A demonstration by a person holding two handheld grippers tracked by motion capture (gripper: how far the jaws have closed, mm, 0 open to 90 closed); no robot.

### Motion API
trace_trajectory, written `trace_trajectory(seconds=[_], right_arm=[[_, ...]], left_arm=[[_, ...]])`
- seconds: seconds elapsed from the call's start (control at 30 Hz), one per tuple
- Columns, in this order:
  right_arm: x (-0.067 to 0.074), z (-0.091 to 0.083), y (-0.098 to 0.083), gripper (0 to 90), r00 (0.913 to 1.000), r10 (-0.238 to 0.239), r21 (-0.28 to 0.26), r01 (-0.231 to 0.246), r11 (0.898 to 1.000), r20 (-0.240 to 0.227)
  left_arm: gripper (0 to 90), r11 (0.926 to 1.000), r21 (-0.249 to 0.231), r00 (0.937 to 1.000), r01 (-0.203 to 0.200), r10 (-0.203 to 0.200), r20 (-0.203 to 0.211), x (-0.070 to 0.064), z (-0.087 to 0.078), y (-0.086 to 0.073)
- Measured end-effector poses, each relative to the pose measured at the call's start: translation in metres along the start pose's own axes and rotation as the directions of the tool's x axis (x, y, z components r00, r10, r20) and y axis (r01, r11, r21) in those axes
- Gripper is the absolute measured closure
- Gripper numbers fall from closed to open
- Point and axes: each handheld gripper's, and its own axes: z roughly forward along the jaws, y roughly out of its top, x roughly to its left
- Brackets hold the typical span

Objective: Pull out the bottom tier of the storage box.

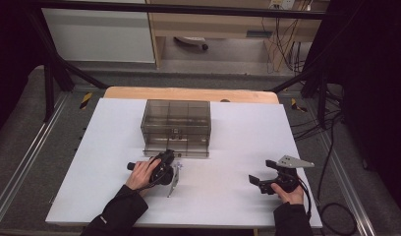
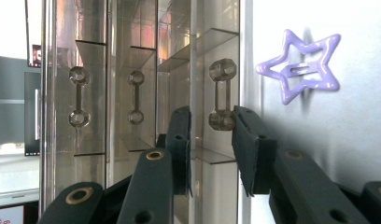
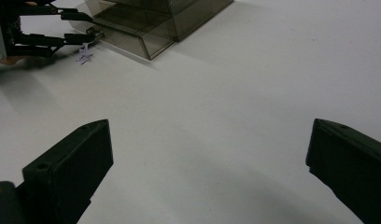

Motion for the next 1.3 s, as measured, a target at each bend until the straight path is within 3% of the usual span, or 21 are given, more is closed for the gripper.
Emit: trace_trajectory(seconds=[1.3], right_arm=[[0.0,0.0,0.0,1.3,1.0,-0.002,-0.003,0.002,1.0,0.0]], left_arm=[[68.4,0.9994,-0.032,0.9998,0.015,-0.014,0.017,-0.007,-0.019,0.004]])
